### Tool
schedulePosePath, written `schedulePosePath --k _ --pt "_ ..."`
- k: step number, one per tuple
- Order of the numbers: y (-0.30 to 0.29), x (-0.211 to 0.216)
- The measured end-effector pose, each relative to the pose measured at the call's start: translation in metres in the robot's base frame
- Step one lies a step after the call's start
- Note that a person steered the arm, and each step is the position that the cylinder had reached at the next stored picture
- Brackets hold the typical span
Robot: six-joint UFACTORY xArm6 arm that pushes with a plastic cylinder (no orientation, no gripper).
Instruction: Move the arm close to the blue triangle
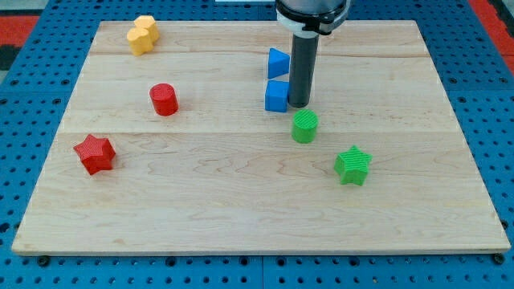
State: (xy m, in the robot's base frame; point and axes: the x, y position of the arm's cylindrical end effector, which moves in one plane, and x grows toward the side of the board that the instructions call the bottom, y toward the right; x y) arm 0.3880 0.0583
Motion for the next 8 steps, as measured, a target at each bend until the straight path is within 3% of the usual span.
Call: schedulePosePath --k 3,4,5,8 --pt "-0.046 -0.031" --pt "-0.038 -0.032" --pt "0.014 -0.03" --pt "0.043 -0.093"
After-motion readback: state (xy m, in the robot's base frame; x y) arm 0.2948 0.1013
